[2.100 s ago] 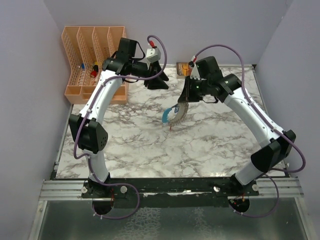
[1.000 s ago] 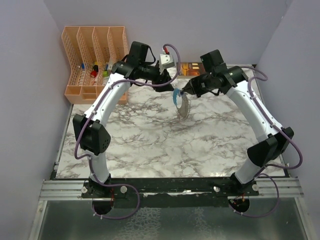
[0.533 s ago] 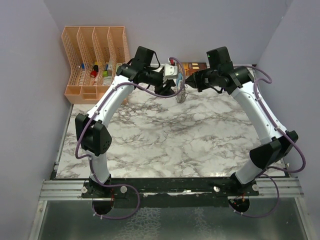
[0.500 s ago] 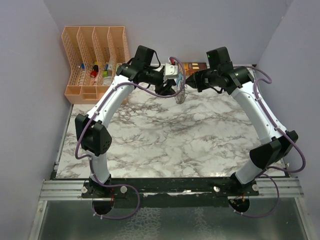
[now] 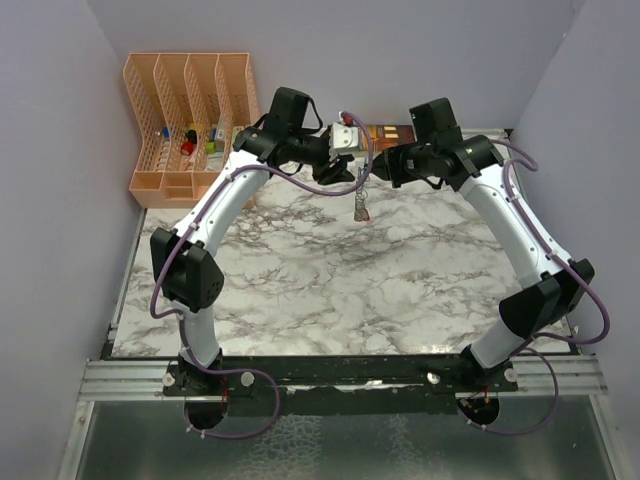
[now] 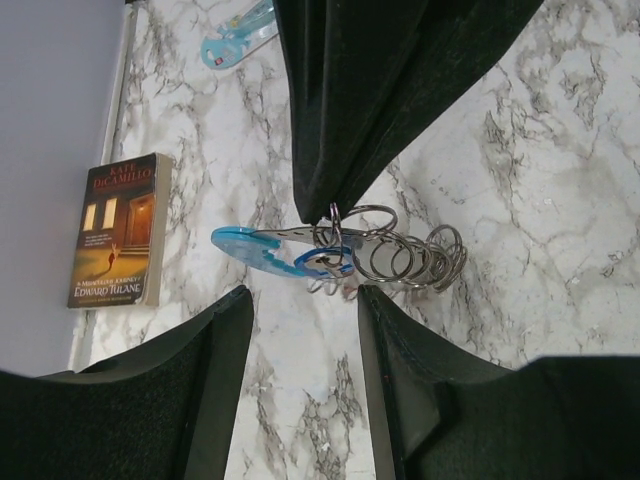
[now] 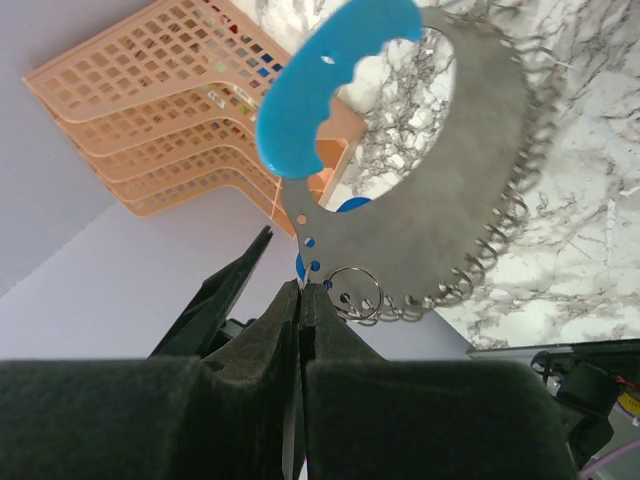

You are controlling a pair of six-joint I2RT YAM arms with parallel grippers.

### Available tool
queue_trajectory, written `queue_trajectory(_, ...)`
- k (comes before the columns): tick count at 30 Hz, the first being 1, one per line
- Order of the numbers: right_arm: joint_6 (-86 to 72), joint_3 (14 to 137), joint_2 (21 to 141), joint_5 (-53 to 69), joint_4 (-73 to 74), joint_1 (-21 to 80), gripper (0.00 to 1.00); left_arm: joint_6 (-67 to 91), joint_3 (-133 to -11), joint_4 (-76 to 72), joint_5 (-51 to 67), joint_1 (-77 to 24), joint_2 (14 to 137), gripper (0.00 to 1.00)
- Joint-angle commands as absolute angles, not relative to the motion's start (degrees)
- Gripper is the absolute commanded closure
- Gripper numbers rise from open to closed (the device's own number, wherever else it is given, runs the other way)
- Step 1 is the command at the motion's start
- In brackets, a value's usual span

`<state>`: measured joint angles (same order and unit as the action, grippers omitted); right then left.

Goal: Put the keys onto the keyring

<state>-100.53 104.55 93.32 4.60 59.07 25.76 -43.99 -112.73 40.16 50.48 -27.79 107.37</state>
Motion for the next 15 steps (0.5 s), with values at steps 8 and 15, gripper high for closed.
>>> queue_trajectory(8, -101.78, 102.13, 93.02, 6.23, 55.64, 24.90, 0.99, -41.55, -113.95, 35.75, 53.46, -27.76, 107.27, 0.65)
queue_trajectory(15, -101.88, 102.08, 93.27, 6.59, 55.20, 24.72, 0.99, -45.66, -114.29, 41.40, 55.59, -28.73, 107.86, 0.69)
